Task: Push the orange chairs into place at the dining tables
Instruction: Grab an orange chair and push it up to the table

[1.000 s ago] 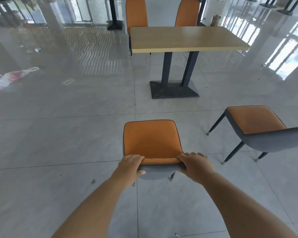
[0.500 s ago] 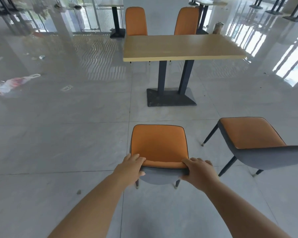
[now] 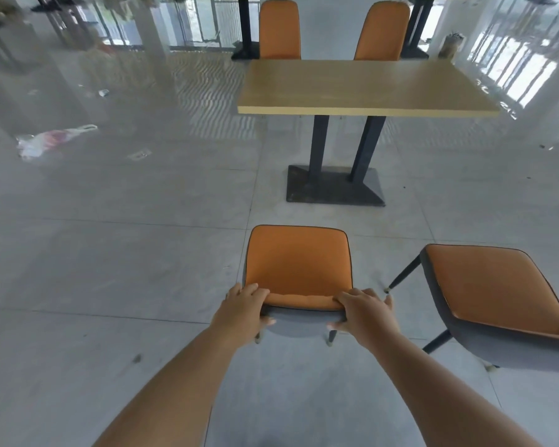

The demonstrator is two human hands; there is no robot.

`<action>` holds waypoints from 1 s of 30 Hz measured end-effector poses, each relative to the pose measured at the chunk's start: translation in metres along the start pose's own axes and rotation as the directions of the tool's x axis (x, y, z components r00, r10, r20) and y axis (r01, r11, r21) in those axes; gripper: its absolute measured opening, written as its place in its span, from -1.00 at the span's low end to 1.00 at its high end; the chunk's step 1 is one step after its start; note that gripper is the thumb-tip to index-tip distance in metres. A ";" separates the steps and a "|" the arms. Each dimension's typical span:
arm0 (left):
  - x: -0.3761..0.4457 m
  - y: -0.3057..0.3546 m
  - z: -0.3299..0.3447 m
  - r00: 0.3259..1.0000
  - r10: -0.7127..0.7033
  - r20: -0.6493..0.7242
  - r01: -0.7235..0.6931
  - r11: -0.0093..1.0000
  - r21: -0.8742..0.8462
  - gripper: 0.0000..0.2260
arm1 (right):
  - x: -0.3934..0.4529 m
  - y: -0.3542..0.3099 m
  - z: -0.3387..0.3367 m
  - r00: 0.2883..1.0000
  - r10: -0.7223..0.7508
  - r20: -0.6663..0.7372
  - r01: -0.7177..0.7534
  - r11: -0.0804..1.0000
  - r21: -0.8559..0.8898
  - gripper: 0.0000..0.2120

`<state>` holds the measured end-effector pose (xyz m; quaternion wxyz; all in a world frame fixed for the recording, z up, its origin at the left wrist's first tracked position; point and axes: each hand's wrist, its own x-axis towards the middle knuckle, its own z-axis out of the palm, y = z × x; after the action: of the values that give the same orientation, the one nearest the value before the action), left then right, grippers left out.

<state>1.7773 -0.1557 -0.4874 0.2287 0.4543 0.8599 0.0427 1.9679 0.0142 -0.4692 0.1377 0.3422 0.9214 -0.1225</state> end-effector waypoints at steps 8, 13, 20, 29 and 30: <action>0.078 -0.017 -0.032 1.000 0.000 0.012 0.000 1.000 0.006 -0.47 | 0.077 -0.002 -0.032 1.000 0.003 0.001 -0.003 1.000 0.010 -0.60; 0.122 -0.026 -0.051 1.000 -0.002 0.012 0.002 1.000 0.021 -0.47 | 0.121 -0.002 -0.050 1.000 0.004 -0.002 -0.004 1.000 0.025 -0.62; 0.189 -0.024 -0.085 1.000 0.004 -0.005 -0.004 0.998 0.069 -0.47 | 0.191 0.012 -0.078 1.000 -0.012 -0.020 0.012 0.999 0.043 -0.60; 0.283 -0.022 -0.120 0.999 0.001 -0.038 0.002 0.997 0.081 -0.45 | 0.290 0.036 -0.112 0.998 -0.044 -0.046 0.046 0.998 0.039 -0.63; 0.293 -0.023 -0.124 0.999 0.000 -0.042 0.004 0.997 0.079 -0.44 | 0.300 0.038 -0.116 0.998 -0.043 -0.046 0.045 0.998 0.035 -0.62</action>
<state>1.5653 0.0821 -0.4874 0.1927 0.4611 0.8660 0.0177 1.7551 0.2582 -0.4674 0.1081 0.3270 0.9292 -0.1343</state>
